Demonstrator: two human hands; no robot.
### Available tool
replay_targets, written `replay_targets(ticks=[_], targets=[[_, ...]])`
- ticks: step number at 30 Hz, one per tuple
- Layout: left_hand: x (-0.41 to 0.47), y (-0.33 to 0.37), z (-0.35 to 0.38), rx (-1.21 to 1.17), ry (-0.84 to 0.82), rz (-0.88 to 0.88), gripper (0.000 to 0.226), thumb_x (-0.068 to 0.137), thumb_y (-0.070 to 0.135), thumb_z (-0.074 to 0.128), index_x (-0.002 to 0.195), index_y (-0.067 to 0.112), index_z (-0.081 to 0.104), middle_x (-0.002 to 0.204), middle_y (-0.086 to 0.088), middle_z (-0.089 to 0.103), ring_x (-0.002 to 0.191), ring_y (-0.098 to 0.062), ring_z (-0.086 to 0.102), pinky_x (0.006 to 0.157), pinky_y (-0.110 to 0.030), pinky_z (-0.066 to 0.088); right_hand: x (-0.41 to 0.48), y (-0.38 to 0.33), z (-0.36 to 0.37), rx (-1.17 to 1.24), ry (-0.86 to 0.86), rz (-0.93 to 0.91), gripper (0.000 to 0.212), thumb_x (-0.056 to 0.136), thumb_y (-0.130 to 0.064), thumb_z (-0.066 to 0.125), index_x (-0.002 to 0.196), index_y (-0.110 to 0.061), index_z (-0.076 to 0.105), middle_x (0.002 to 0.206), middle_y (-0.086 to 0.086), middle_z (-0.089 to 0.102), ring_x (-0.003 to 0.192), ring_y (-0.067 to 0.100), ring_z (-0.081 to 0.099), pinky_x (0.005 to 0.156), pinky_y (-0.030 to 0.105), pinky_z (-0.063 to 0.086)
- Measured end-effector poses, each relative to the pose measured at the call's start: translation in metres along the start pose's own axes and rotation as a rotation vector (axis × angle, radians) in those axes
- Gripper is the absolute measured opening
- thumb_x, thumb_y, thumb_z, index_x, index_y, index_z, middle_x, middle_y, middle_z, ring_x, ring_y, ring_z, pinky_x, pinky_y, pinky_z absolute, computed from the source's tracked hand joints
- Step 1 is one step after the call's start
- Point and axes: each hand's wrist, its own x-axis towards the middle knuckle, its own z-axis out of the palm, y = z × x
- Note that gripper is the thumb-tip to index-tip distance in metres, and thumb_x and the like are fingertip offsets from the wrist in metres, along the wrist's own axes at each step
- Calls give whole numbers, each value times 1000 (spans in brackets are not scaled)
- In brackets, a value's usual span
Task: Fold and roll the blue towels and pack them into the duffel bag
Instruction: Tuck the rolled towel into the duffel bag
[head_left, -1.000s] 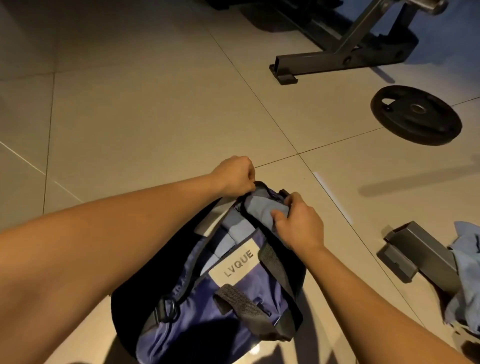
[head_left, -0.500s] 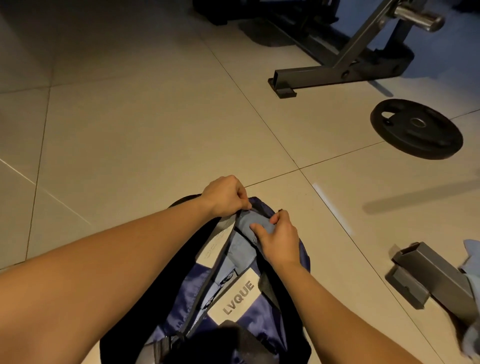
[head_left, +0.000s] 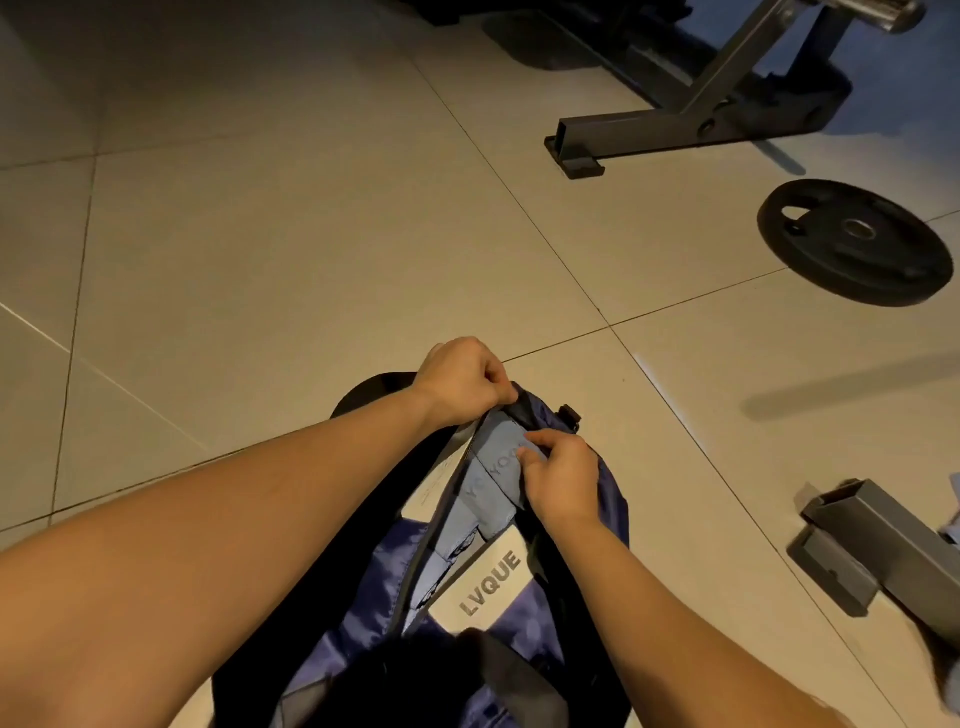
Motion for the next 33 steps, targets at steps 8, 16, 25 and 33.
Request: replay_targets(ticks=[8,16,25,33], targets=[[3,-1,3,11,-33,-64,6,82,21,78,77,21,82,79,17,73,92,-10,67,98,-34,49,7,-8,3,-156,68,-110,25,98,-9,56,117,-7,72,112,10,73,103,27,67,86,28,49],[2,-4,4,-17,-81,-38,6,82,22,80,77,23,82,75,19,72,91,-8,67,99,-33,49,-9,-4,-19,-574,-118,-142,21,93,-28,62,99,-9,65,92,6,66,91,28,65,59,33,41],[-4,-5,0,-362,-58,-3,3,85,12,79,84,12,82,81,3,78,84,-12,72,86,-33,59,9,4,4,-151,-41,-161,18,95,-13,62,106,-11,76,90,-1,75,75,14,66,69,26,53],[-7,-38,25,158,81,197,7,88,25,75,87,19,80,97,7,70,98,-18,58,87,-37,48,25,-9,1,-91,84,14,10,88,-11,71,86,-1,69,76,6,63,69,22,55,60,25,36]])
